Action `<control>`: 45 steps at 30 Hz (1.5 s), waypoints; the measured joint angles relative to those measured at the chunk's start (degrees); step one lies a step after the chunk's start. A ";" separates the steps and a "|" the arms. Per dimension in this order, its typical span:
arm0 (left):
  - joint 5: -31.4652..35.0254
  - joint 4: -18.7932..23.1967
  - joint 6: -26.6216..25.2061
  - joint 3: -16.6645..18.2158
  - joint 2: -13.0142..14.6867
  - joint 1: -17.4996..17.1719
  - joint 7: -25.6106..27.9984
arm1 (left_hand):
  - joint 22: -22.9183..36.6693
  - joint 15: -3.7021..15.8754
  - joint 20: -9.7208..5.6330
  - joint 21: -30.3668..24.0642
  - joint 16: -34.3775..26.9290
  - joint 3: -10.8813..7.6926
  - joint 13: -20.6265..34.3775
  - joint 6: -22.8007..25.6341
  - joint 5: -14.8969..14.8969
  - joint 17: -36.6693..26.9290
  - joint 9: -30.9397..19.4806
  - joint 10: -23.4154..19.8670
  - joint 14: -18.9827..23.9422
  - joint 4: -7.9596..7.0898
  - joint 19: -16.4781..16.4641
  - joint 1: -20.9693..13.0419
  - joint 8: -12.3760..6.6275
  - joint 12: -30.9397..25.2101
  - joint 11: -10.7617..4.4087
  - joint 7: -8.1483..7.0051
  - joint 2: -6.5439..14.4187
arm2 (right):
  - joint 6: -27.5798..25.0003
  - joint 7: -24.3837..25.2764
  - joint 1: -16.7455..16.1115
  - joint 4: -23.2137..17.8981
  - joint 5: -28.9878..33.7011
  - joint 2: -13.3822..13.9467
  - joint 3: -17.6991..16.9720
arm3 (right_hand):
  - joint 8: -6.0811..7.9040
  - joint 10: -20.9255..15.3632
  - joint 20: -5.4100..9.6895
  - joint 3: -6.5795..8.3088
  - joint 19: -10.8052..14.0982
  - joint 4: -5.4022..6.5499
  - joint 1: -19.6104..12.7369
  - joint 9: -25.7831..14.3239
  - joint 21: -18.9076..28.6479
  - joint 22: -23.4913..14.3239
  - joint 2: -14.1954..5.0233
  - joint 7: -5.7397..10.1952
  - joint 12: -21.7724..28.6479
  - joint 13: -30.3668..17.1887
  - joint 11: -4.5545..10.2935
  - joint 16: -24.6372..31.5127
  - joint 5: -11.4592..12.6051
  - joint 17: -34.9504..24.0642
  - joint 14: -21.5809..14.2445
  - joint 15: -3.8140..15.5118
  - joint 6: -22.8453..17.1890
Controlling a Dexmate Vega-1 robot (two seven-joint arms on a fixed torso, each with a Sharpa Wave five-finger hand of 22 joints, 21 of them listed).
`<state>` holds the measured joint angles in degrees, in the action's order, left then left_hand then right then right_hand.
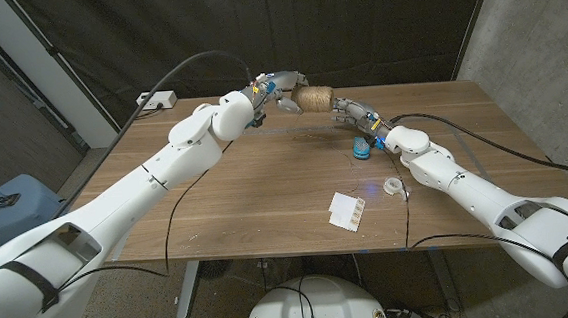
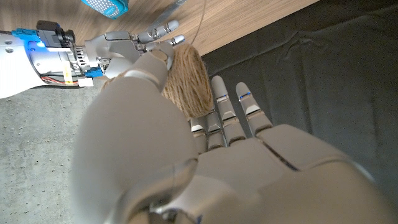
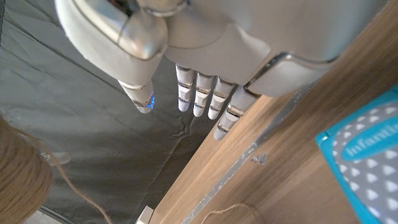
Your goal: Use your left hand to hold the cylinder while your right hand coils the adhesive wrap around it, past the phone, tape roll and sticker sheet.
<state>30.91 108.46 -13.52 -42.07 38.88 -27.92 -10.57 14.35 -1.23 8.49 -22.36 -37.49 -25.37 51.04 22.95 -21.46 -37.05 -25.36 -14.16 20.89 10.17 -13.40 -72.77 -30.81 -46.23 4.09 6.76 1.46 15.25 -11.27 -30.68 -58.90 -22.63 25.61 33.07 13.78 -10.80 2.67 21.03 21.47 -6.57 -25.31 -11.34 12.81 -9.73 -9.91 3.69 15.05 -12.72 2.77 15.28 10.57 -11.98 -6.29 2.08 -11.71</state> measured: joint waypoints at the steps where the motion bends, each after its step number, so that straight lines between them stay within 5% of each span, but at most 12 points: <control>1: 0.01 -0.06 0.08 -0.03 -0.07 0.12 0.00 | 0.00 0.00 0.00 0.00 0.00 0.00 0.00 0.00 0.00 0.00 0.00 0.00 0.00 0.00 0.00 0.00 0.00 0.00 0.00 0.00 0.00 | 0.02 -0.20 0.32 0.30 0.06 0.00 0.20 | 0.04 -0.13 0.00 0.10 0.00 -0.11 -0.04 0.00 0.00 0.00 -0.06 0.14 0.20 0.00 0.13 0.00 0.00 -0.02 -0.09 0.05 -0.14; 45: 0.34 -3.36 -0.04 -2.45 -3.72 5.05 0.13 | -0.28 0.10 -0.11 0.00 0.22 -0.25 -0.19 0.02 -0.89 0.01 0.00 -0.42 0.52 0.25 0.11 0.00 0.01 0.83 0.21 0.00 0.00 | 1.49 -7.57 3.58 3.13 2.61 -0.39 3.55 | 0.04 -1.04 -0.32 1.73 0.91 -1.74 -3.81 -0.26 0.00 -0.28 0.09 0.38 0.42 -1.01 0.43 0.43 -0.22 -0.42 -0.61 0.13 -1.61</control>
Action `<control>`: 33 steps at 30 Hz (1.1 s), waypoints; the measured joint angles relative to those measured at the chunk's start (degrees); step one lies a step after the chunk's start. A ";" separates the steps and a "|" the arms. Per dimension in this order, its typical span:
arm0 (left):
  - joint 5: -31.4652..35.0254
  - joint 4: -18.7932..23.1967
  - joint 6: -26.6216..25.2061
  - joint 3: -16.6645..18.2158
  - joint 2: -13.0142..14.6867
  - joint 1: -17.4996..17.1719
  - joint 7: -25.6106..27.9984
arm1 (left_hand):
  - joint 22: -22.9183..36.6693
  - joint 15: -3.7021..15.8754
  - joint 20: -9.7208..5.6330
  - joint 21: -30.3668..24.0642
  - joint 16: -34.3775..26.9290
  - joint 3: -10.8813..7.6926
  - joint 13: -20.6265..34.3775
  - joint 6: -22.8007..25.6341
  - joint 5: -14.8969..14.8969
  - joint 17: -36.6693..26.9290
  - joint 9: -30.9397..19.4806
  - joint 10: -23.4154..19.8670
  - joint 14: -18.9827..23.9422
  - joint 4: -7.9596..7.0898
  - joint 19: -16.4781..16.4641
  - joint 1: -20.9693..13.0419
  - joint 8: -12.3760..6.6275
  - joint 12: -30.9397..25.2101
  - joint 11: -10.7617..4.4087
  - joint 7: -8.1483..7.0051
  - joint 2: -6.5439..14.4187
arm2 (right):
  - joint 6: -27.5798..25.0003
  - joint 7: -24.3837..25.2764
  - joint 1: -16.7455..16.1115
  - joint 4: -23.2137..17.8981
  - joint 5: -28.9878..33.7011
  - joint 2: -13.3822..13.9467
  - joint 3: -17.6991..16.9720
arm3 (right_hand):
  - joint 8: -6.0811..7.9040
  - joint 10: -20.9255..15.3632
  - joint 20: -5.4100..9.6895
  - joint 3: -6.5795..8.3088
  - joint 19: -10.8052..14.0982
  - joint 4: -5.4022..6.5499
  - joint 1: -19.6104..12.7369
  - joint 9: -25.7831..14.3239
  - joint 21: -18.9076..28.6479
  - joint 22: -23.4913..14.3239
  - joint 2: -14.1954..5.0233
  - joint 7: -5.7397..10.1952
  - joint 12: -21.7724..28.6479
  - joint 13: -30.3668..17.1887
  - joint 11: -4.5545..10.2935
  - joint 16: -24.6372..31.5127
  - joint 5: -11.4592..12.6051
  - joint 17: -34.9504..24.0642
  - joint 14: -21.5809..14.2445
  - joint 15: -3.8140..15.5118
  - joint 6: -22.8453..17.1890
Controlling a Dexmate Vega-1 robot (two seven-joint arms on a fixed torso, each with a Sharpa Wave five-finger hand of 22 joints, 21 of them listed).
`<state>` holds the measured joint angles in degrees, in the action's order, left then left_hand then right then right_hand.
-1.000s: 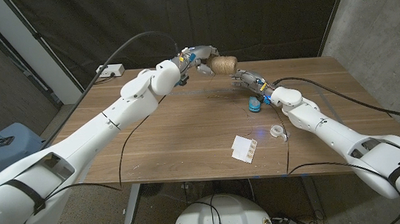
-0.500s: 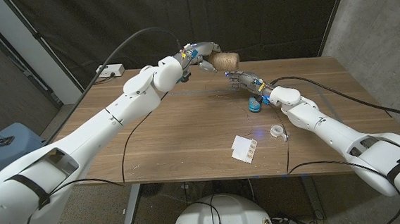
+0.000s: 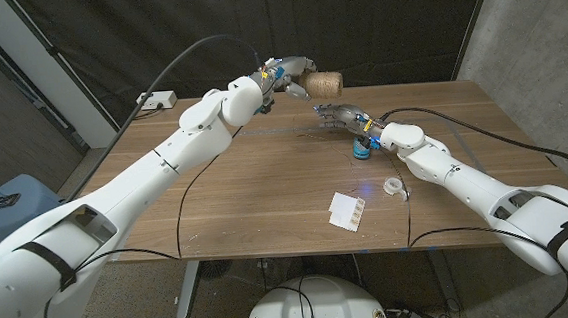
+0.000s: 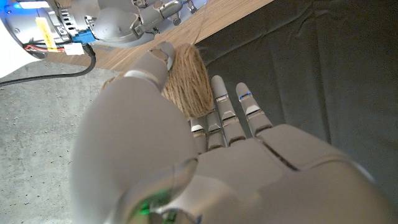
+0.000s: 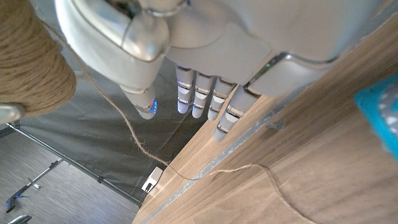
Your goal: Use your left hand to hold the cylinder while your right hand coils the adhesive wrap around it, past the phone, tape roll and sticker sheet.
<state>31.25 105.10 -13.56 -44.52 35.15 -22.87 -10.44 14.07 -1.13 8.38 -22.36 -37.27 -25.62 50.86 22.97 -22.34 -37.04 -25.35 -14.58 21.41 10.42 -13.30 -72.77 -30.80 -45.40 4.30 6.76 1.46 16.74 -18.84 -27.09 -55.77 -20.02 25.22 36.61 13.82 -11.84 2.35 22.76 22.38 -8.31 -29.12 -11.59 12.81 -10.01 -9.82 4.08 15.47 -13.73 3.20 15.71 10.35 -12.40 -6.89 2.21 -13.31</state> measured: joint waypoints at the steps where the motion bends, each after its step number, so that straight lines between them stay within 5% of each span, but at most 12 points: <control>1: 0.06 -0.08 -0.05 -0.08 -0.07 0.11 -0.10 | 0.00 0.00 0.00 0.00 0.00 0.00 0.05 0.00 0.00 0.00 0.00 0.00 0.00 0.00 0.00 0.00 0.00 0.02 0.00 0.00 0.00 | 0.09 -0.12 0.08 0.16 0.02 -0.02 0.06 | 0.00 0.00 0.00 0.00 0.00 0.00 0.00 0.00 -0.11 0.00 0.00 0.00 0.00 0.00 0.00 0.00 0.00 0.00 0.00 0.00 0.00; 33: -0.10 -2.41 -1.17 -1.59 -1.90 2.54 -0.84 | 0.01 -0.01 0.23 -0.31 0.22 -0.25 0.30 0.19 -0.79 -0.28 0.00 -0.08 -0.01 0.24 0.23 0.00 0.00 -0.02 0.07 0.00 0.00 | 3.50 -4.31 4.03 5.40 1.09 -2.41 1.46 | -0.80 0.68 0.00 -0.24 -0.01 -0.23 -1.36 0.01 -0.42 0.01 0.75 -0.07 -0.68 -0.53 -0.23 -0.18 0.00 0.01 0.01 0.00 0.98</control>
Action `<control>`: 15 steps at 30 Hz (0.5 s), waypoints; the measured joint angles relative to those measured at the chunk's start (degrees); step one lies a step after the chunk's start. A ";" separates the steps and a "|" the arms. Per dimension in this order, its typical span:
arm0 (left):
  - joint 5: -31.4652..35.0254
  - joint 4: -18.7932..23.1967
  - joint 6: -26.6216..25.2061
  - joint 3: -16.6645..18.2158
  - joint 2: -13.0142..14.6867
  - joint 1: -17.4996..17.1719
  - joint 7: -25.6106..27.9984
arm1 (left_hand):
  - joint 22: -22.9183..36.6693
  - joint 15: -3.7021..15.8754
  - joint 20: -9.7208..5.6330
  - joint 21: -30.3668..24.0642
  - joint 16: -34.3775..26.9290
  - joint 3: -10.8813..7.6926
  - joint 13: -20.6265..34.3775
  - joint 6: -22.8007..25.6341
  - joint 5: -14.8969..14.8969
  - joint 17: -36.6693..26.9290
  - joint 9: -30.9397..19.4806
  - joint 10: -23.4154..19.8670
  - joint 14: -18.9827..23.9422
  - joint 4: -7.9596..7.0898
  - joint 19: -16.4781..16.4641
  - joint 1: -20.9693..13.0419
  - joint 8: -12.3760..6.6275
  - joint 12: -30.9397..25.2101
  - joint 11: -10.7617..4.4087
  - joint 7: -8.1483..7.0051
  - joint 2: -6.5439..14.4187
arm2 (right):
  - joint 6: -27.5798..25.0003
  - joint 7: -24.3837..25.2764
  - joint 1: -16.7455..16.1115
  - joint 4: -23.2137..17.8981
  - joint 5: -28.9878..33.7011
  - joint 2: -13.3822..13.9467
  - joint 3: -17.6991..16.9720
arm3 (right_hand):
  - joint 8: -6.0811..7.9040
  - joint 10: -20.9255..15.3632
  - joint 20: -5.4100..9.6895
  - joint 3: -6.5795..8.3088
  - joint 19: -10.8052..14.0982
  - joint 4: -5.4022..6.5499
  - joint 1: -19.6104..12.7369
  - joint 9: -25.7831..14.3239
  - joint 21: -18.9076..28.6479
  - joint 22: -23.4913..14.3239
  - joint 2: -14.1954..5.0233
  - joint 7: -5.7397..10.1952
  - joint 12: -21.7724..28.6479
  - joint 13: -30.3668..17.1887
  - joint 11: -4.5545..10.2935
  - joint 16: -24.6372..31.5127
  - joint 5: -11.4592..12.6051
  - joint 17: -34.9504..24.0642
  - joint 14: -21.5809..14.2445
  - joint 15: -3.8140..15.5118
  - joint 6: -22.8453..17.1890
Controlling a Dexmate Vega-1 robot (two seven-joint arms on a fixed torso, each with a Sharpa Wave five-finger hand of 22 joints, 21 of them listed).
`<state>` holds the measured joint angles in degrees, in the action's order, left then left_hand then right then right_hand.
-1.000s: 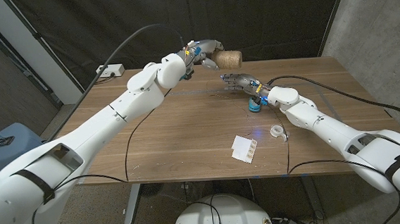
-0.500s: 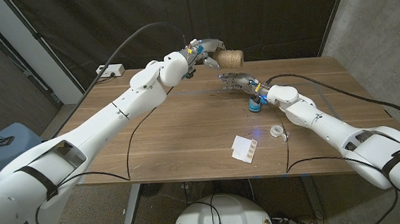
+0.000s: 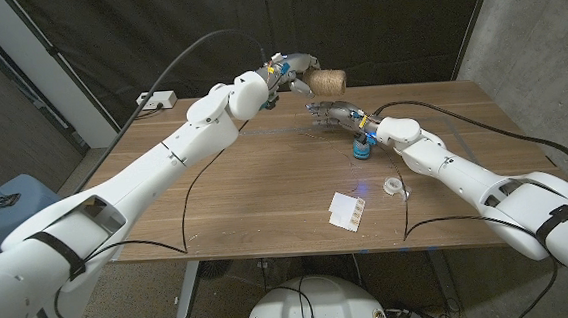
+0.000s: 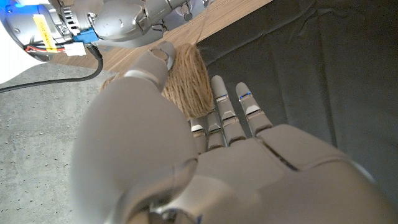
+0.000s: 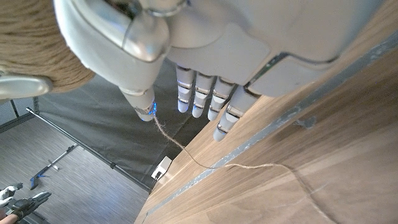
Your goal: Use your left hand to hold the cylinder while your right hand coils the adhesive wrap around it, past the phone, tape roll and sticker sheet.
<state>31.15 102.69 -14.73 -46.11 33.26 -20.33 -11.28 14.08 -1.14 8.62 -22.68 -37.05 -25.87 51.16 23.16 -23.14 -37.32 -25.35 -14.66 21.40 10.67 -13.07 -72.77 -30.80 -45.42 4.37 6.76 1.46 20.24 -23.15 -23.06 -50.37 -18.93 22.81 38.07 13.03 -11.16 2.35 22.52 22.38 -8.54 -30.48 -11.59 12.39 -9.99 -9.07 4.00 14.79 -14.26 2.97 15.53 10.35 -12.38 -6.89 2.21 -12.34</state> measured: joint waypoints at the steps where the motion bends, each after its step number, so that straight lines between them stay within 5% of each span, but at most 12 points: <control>1: -0.04 -0.05 -0.04 -0.02 -0.04 0.07 -0.01 | 0.00 0.00 0.07 0.00 0.00 0.00 0.05 0.00 -0.12 0.00 0.00 0.00 0.00 0.00 0.10 0.00 0.00 0.00 0.00 0.00 0.00 | 0.06 -0.21 0.05 0.02 0.05 -0.03 0.02 | 0.00 0.29 0.00 0.00 0.00 0.00 0.00 0.00 -0.26 0.00 0.00 -0.12 0.00 0.00 0.14 -0.08 0.00 0.00 0.00 0.00 0.32; 15: -0.89 -0.14 -1.10 -0.25 -0.35 0.60 -0.58 | 0.01 -0.21 -0.12 0.00 0.00 0.00 0.20 0.06 -0.20 -0.27 0.00 0.01 -0.22 0.00 0.30 0.00 0.00 0.14 -0.01 0.06 0.00 | 1.49 -2.55 0.81 1.30 0.19 -0.98 0.74 | -0.33 0.98 0.00 -0.24 -0.43 -0.23 -0.22 -0.29 -0.42 0.00 0.22 -0.20 -0.43 -0.28 0.22 -0.28 0.00 -0.28 0.63 0.01 1.01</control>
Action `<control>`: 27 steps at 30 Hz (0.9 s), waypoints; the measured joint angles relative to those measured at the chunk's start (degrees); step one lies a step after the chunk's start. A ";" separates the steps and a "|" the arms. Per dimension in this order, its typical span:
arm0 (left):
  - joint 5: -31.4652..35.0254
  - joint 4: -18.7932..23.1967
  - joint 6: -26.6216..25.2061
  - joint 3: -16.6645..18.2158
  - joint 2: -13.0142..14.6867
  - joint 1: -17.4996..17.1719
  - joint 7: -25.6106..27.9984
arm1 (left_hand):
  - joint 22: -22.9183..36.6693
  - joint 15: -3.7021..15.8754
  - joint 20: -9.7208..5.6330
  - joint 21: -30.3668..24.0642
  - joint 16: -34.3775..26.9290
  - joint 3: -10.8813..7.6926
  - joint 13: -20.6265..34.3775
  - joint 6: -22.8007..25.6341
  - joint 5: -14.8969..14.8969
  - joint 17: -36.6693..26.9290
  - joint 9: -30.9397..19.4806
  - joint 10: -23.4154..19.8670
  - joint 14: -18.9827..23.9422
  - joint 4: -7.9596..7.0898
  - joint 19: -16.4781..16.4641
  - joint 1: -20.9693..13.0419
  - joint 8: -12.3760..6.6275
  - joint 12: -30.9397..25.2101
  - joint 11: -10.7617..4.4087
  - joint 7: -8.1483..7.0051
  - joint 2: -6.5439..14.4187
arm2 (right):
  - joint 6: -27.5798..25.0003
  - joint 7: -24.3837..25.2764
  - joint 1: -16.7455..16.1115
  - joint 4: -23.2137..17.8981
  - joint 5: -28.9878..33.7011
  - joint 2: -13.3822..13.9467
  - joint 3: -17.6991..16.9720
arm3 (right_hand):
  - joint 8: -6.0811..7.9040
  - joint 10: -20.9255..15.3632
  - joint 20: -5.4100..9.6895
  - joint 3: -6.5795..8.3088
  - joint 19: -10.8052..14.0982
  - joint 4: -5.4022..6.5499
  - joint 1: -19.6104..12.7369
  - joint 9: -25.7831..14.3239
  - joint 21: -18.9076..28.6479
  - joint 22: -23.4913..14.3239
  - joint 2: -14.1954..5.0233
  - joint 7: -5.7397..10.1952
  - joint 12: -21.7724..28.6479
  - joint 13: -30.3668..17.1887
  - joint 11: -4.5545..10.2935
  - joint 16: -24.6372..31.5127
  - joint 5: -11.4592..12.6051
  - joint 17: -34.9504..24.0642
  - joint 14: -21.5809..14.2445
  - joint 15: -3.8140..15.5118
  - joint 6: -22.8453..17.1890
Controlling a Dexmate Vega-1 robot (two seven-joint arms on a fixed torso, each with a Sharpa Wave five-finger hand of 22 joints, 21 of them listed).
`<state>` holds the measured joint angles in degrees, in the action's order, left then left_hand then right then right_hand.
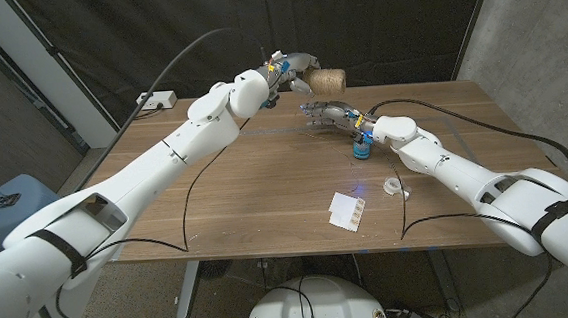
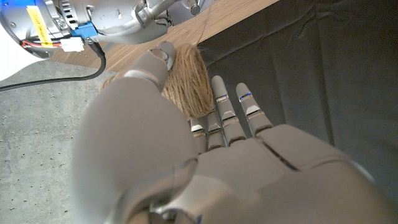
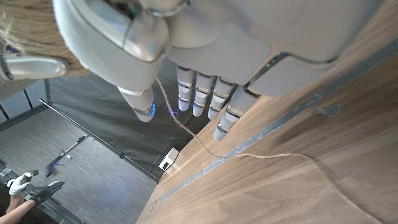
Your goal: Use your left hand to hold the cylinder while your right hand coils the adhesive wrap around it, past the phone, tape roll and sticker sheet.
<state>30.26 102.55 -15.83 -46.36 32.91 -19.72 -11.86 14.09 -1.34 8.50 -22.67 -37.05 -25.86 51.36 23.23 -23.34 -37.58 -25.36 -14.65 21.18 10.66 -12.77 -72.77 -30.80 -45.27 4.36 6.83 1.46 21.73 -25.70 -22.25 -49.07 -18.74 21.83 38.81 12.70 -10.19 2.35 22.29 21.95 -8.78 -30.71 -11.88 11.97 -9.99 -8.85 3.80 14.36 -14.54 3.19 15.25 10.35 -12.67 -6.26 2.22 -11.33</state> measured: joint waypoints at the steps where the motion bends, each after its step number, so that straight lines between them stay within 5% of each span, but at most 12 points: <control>1: -0.07 0.00 -0.09 0.00 0.00 0.00 -0.02 | 0.00 0.00 0.00 0.00 0.00 0.00 0.00 0.00 0.00 0.05 0.00 0.00 0.00 0.00 0.00 0.00 0.00 0.09 0.00 0.00 0.00 | 0.00 0.00 0.04 0.09 0.00 -0.07 0.02 | 0.00 0.00 0.00 0.00 0.00 0.00 0.00 0.00 0.00 0.00 0.00 0.00 0.00 0.00 0.00 0.00 0.00 0.00 0.00 0.00 0.00; 27: -1.67 0.07 -0.83 -0.84 -0.98 1.05 -0.36 | 0.00 -0.31 0.00 -0.22 0.00 0.01 -0.04 0.00 -0.67 -0.27 0.00 -0.02 -0.31 -0.01 -0.01 0.00 0.01 0.44 0.01 0.00 0.00 | 1.18 -1.79 0.01 -0.44 -0.23 -0.44 0.34 | 0.00 -0.54 0.00 -0.48 0.01 0.01 -0.98 0.01 0.00 0.00 0.08 0.42 0.00 -0.52 0.52 0.01 0.00 0.00 0.00 0.00 -0.45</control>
<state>28.59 102.62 -16.65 -47.20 31.93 -18.67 -12.21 14.09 -1.66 8.49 -22.90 -37.05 -25.85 51.31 23.23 -24.01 -37.85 -25.35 -14.68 20.87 10.66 -12.78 -72.77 -30.79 -44.84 4.37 6.83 1.46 22.91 -27.49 -22.24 -49.51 -18.97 21.39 39.15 12.70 -10.72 2.35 21.80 21.96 -8.77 -31.69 -11.87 11.97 -9.99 -8.77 4.22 14.36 -15.06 3.71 15.26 10.35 -12.66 -6.26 2.22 -11.79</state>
